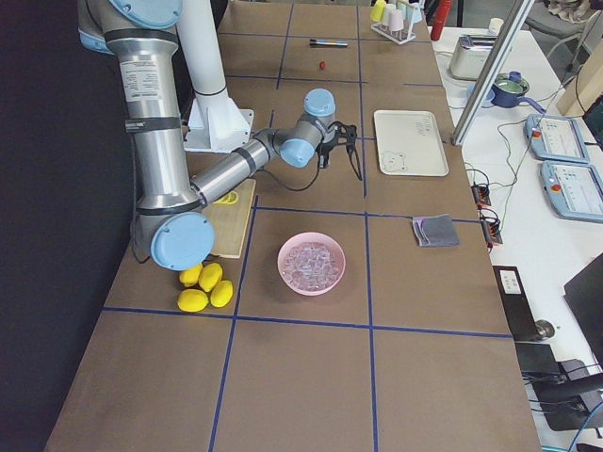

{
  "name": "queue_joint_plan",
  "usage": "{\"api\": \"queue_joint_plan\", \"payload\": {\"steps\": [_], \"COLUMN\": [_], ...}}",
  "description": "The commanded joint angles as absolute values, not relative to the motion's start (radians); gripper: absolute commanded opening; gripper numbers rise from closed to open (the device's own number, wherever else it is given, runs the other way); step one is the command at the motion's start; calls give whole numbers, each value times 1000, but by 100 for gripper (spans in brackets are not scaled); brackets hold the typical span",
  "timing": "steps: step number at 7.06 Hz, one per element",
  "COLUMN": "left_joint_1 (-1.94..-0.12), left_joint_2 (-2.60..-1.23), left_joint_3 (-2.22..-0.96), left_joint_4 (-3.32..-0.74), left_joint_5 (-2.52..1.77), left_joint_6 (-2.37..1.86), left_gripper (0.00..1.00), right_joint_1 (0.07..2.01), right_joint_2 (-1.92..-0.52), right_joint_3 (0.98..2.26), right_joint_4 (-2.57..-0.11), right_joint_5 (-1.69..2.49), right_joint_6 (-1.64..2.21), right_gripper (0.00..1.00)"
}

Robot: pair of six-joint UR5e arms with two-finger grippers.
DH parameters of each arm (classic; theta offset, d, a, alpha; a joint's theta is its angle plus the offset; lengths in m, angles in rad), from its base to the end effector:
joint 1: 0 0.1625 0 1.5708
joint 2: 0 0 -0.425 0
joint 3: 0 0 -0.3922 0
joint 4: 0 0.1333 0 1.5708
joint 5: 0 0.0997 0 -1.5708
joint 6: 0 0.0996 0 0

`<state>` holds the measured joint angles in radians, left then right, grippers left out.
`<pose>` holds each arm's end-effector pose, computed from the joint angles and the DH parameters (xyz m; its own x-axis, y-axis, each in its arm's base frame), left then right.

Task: Mash ice and strawberries in cup
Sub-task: 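Carry the ice cube with the right gripper and release it into the cup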

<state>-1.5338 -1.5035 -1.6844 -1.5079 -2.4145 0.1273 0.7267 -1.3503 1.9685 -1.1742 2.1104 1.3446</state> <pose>-0.0418 -0.4636 0.6362 0.6546 0.1390 -0.7431 -0.1211 0.9895 0.0784 -0.3473 -0.4187 0.3103 0.4391 0.1329 0.8886 -0.1492 0.9861 -0.0738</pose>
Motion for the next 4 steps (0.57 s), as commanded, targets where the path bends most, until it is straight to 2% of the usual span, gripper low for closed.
{"api": "queue_joint_plan", "payload": {"steps": [1, 2, 4], "left_joint_1": [-1532, -1532, -1532], "left_joint_2": [-1505, -1505, -1503], "left_joint_3": [-1684, -1683, -1683], "left_joint_4": [-1509, -1509, -1508], "left_joint_5": [-2414, -2414, -2414], "left_joint_6": [127, 127, 127], "left_gripper": [100, 100, 100], "right_joint_1": [530, 487, 466], "right_joint_2": [-1130, -1017, -924], "right_joint_3": [1907, 1838, 1734], "right_joint_4": [-1224, -1273, -1272], "right_joint_5": [1920, 1854, 1806], "right_joint_6": [1573, 1607, 1643], "right_gripper": [2, 2, 2]}}
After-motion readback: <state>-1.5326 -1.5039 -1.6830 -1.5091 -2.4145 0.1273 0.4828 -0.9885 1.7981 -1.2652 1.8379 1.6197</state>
